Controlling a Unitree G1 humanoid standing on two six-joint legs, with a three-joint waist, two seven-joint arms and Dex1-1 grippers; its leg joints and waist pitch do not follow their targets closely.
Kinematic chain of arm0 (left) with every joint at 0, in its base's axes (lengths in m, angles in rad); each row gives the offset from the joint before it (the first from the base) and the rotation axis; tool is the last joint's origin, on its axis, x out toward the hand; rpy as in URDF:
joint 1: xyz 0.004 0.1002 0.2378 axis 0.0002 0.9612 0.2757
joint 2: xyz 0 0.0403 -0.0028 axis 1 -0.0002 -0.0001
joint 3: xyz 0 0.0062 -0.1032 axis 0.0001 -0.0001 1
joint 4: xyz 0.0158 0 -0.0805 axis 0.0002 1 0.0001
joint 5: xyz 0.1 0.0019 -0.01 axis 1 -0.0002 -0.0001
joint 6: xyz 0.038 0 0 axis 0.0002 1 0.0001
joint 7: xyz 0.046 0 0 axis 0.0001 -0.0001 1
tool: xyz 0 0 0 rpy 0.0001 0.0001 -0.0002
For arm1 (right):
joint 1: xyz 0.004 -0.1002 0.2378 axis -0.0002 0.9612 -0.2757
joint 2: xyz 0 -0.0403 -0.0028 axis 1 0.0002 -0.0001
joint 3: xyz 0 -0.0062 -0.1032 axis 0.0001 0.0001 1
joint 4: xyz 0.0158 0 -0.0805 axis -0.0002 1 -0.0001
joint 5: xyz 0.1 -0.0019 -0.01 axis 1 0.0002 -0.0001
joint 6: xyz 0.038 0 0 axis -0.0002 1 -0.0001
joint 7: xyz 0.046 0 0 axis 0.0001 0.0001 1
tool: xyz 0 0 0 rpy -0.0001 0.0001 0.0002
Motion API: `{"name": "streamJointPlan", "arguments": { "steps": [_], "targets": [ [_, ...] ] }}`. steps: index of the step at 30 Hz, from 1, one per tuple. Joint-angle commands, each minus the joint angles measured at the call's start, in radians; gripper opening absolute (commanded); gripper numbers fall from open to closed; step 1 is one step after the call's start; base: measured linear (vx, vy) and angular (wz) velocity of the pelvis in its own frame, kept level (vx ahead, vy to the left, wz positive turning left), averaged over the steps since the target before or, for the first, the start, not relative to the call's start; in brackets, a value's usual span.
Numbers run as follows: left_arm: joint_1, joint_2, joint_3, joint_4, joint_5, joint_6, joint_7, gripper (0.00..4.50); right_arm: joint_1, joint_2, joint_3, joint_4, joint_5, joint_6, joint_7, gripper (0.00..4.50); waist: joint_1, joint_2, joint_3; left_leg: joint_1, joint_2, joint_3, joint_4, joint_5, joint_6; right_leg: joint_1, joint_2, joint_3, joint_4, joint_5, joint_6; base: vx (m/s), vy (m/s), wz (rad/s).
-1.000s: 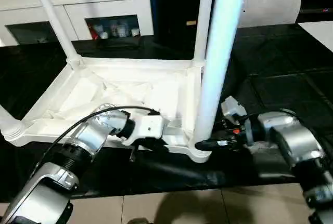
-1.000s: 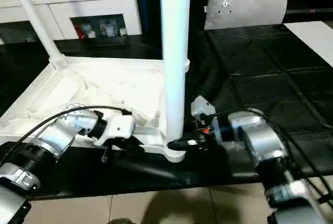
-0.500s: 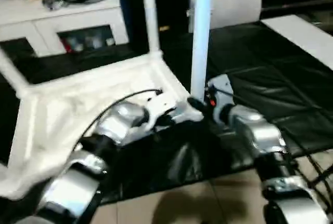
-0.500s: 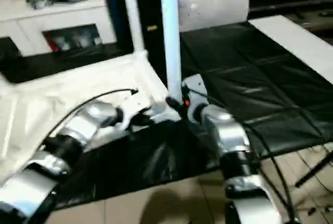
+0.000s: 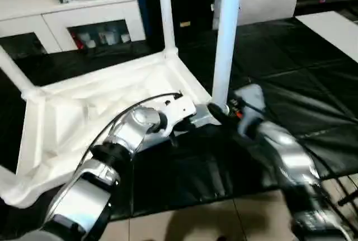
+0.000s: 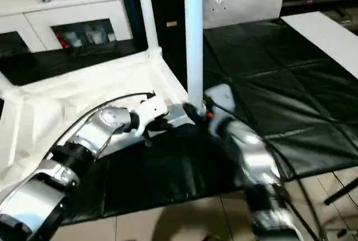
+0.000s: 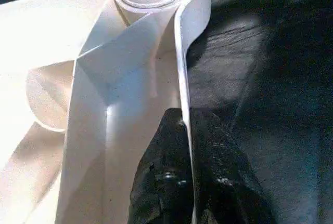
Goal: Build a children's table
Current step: Rotate leg to tighten
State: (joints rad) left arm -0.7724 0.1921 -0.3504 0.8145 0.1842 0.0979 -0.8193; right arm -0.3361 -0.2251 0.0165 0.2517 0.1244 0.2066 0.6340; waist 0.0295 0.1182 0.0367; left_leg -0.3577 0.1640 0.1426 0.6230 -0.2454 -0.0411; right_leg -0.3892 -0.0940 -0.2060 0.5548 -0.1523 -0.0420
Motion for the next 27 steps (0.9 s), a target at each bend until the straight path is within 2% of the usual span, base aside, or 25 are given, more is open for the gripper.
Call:
{"name": "streamJointPlan", "arguments": {
  "steps": [1, 2, 3, 5, 6, 7, 8, 9, 10, 11, 12, 13, 14, 17, 18, 19, 20, 21, 22, 23, 24, 25, 26, 27],
  "targets": [
    [-0.005, 0.030, -0.004, 0.017, 0.042, -0.042, 0.032, 0.00, 0.019, -0.016, 0.032, -0.040, -0.018, -0.011, 0.021, 3.71, 0.006, -0.021, -0.065, -0.014, 0.059, -0.024, -0.068, -0.060, 0.112, 0.072, -0.088, 0.070, -0.077, -0.315, -0.016, 0.000, 0.000, 0.00],
    [0.001, 0.033, -0.001, 0.014, 0.039, -0.048, 0.032, 0.00, 0.034, -0.031, 0.021, -0.051, -0.013, -0.009, 0.030, 3.71, 0.005, -0.024, -0.064, -0.013, 0.058, -0.022, -0.068, -0.068, 0.107, 0.072, -0.087, 0.070, -0.080, -0.334, -0.012, 0.000, 0.000, 0.00],
    [0.011, 0.032, 0.009, 0.007, 0.027, -0.055, 0.039, 0.00, 0.061, -0.044, 0.004, -0.082, 0.014, 0.003, 0.052, 3.96, 0.007, -0.025, -0.064, -0.012, 0.057, -0.021, -0.068, -0.076, 0.101, 0.071, -0.088, 0.069, -0.084, -0.361, -0.003, 0.000, 0.000, 0.00],
    [0.019, 0.026, 0.029, -0.002, 0.008, -0.052, 0.052, 0.00, 0.082, -0.058, 0.004, -0.112, 0.018, 0.008, 0.063, 4.03, 0.010, -0.024, -0.064, -0.013, 0.063, -0.025, -0.069, -0.072, 0.104, 0.071, -0.088, 0.070, -0.080, -0.349, 0.003, 0.000, 0.000, 0.00],
    [0.027, 0.020, 0.046, -0.016, -0.012, -0.050, 0.057, 0.00, 0.100, -0.067, 0.010, -0.142, 0.028, 0.015, 0.077, 4.07, 0.009, -0.030, -0.065, -0.015, 0.064, -0.026, -0.070, -0.068, 0.107, 0.071, -0.087, 0.070, -0.080, -0.339, 0.004, 0.000, 0.000, 0.00],
    [0.032, 0.017, 0.056, -0.025, -0.025, -0.049, 0.059, 0.28, 0.111, -0.073, 0.015, -0.161, 0.034, 0.019, 0.087, 4.18, 0.010, -0.027, -0.065, -0.016, 0.065, -0.027, -0.070, -0.065, 0.112, 0.071, -0.088, 0.071, -0.077, -0.323, 0.001, 0.000, 0.000, 0.00],
    [0.049, 0.011, 0.070, -0.060, -0.050, -0.030, 0.049, 0.44, 0.126, -0.071, 0.019, -0.197, 0.058, 0.022, 0.102, 4.29, 0.008, -0.037, -0.065, -0.017, 0.065, -0.026, -0.070, -0.070, 0.115, 0.071, -0.090, 0.072, -0.077, -0.325, 0.000, 0.000, 0.000, 0.00],
    [0.068, 0.006, 0.082, -0.100, -0.071, -0.009, 0.036, 0.55, 0.137, -0.064, 0.019, -0.226, 0.079, 0.024, 0.108, 4.39, 0.011, -0.033, -0.065, -0.017, 0.064, -0.026, -0.069, -0.070, 0.115, 0.071, -0.092, 0.071, -0.076, -0.329, -0.002, 0.000, 0.000, 0.00],
    [0.104, 0.002, 0.096, -0.167, -0.097, 0.018, 0.024, 0.60, 0.143, -0.050, 0.032, -0.261, 0.102, 0.016, 0.121, 4.47, 0.014, -0.038, -0.066, -0.020, 0.068, -0.026, -0.070, -0.049, 0.122, 0.071, -0.096, 0.074, -0.073, -0.320, -0.009, 0.000, 0.000, 0.00],
    [0.113, 0.001, 0.099, -0.183, -0.102, 0.024, 0.023, 0.67, 0.144, -0.046, 0.035, -0.268, 0.106, 0.013, 0.122, 4.49, 0.015, -0.035, -0.071, -0.019, 0.070, -0.026, -0.069, -0.036, 0.122, 0.070, -0.097, 0.075, -0.067, -0.306, -0.016, 0.000, 0.000, 0.00],
    [0.131, 0.004, 0.102, -0.210, -0.101, 0.025, 0.033, 0.76, 0.138, -0.035, 0.042, -0.277, 0.110, 0.009, 0.120, 4.50, 0.018, -0.034, -0.074, -0.020, 0.071, -0.027, -0.066, -0.002, 0.132, 0.062, -0.093, 0.077, -0.064, -0.270, -0.023, 0.000, 0.000, 0.00],
    [0.148, 0.016, 0.101, -0.234, -0.088, 0.018, 0.049, 0.90, 0.127, -0.022, 0.050, -0.280, 0.113, -0.001, 0.119, 4.50, 0.020, -0.034, -0.075, -0.022, 0.075, -0.030, -0.065, 0.014, 0.137, 0.063, -0.095, 0.080, -0.057, -0.244, -0.031, 0.000, 0.000, 0.00],
    [0.164, 0.032, 0.098, -0.257, -0.073, 0.024, 0.060, 0.98, 0.116, -0.005, 0.053, -0.285, 0.113, -0.003, 0.105, 4.50, 0.022, -0.033, -0.071, -0.021, 0.079, -0.029, -0.067, 0.019, 0.146, 0.057, -0.093, 0.080, -0.056, -0.230, -0.043, 0.000, 0.000, 0.00],
    [0.229, 0.118, 0.101, -0.377, -0.036, 0.100, 0.046, 1.01, 0.082, 0.042, 0.073, -0.303, 0.128, 0.032, 0.080, 4.50, 0.021, -0.029, -0.066, -0.016, 0.076, -0.027, -0.071, -0.005, 0.129, 0.055, -0.092, 0.083, -0.057, -0.258, -0.046, 0.000, 0.000, 0.00],
    [0.255, 0.151, 0.116, -0.426, -0.032, 0.134, 0.041, 1.01, 0.071, 0.052, 0.086, -0.302, 0.128, 0.043, 0.079, 4.50, 0.021, -0.026, -0.065, -0.018, 0.082, -0.031, -0.076, -0.016, 0.113, 0.059, -0.097, 0.085, -0.050, -0.263, -0.050, 0.000, 0.000, 0.00],
    [0.290, 0.189, 0.133, -0.487, -0.025, 0.171, 0.036, 1.01, 0.060, 0.062, 0.101, -0.295, 0.121, 0.045, 0.078, 4.50, 0.020, -0.024, -0.063, -0.018, 0.079, -0.028, -0.075, -0.023, 0.113, 0.056, -0.094, 0.085, -0.056, -0.275, -0.045, 0.000, 0.000, 0.00],
    [0.290, 0.189, 0.133, -0.487, -0.025, 0.171, 0.036, 1.01, 0.060, 0.062, 0.101, -0.295, 0.121, 0.045, 0.078, 4.50, 0.016, -0.027, -0.060, -0.019, 0.078, -0.028, -0.078, -0.044, 0.101, 0.057, -0.095, 0.086, -0.056, -0.294, -0.044, 0.000, 0.000, 0.00],
    [0.365, 0.272, 0.159, -0.606, -0.013, 0.233, 0.000, 1.01, 0.028, 0.091, 0.125, -0.248, 0.096, 0.029, 0.060, 4.50, 0.017, -0.033, -0.061, -0.013, 0.078, -0.026, -0.078, -0.057, 0.093, 0.054, -0.096, 0.086, -0.059, -0.311, -0.042, 0.000, 0.000, 0.00],
    [0.391, 0.300, 0.166, -0.647, -0.012, 0.246, -0.019, 1.01, 0.013, 0.102, 0.134, -0.223, 0.080, 0.017, 0.052, 4.50, 0.008, -0.025, -0.057, -0.023, 0.076, -0.030, -0.084, -0.065, 0.084, 0.059, -0.095, 0.086, -0.055, -0.325, -0.041, 0.000, 0.000, 0.00],
    [0.403, 0.314, 0.170, -0.667, -0.012, 0.253, -0.028, 1.01, 0.005, 0.107, 0.139, -0.209, 0.073, 0.011, 0.048, 4.50, 0.006, -0.024, -0.056, -0.011, 0.077, -0.029, -0.083, -0.096, 0.071, 0.051, -0.096, 0.087, -0.060, -0.353, -0.039, 0.000, 0.000, 0.00],
    [0.462, 0.368, 0.197, -0.777, -0.038, 0.305, -0.072, 1.01, -0.050, 0.136, 0.163, -0.119, 0.027, -0.012, 0.018, 4.50, 0.005, -0.031, -0.054, -0.008, 0.077, -0.027, -0.086, -0.114, 0.061, 0.048, -0.092, 0.087, -0.064, -0.369, -0.041, 0.000, 0.000, 0.00],
    [0.471, 0.375, 0.203, -0.796, -0.045, 0.317, -0.078, 1.01, -0.062, 0.142, 0.167, -0.100, 0.018, -0.017, 0.012, 4.50, 0.006, -0.027, -0.054, -0.008, 0.080, -0.030, -0.087, -0.123, 0.052, 0.049, -0.097, 0.089, -0.058, -0.369, -0.050, 0.000, 0.000, 0.00],
    [0.490, 0.389, 0.219, -0.846, -0.066, 0.346, -0.087, 1.01, -0.098, 0.161, 0.169, -0.045, 0.003, -0.024, -0.013, 4.50, 0.008, -0.022, -0.052, 0.000, 0.080, -0.027, -0.087, -0.139, 0.043, 0.043, -0.093, 0.090, -0.064, -0.379, -0.055, 0.000, 0.000, 0.00],
    [0.499, 0.392, 0.230, -0.872, -0.080, 0.365, -0.091, 1.01, -0.124, 0.174, 0.166, -0.005, -0.005, -0.023, -0.035, 4.50, 0.012, -0.035, -0.050, 0.001, 0.082, -0.026, -0.090, -0.144, 0.041, 0.044, -0.091, 0.092, -0.065, -0.366, -0.067, 0.000, 0.000, 0.00]
  ]
}}
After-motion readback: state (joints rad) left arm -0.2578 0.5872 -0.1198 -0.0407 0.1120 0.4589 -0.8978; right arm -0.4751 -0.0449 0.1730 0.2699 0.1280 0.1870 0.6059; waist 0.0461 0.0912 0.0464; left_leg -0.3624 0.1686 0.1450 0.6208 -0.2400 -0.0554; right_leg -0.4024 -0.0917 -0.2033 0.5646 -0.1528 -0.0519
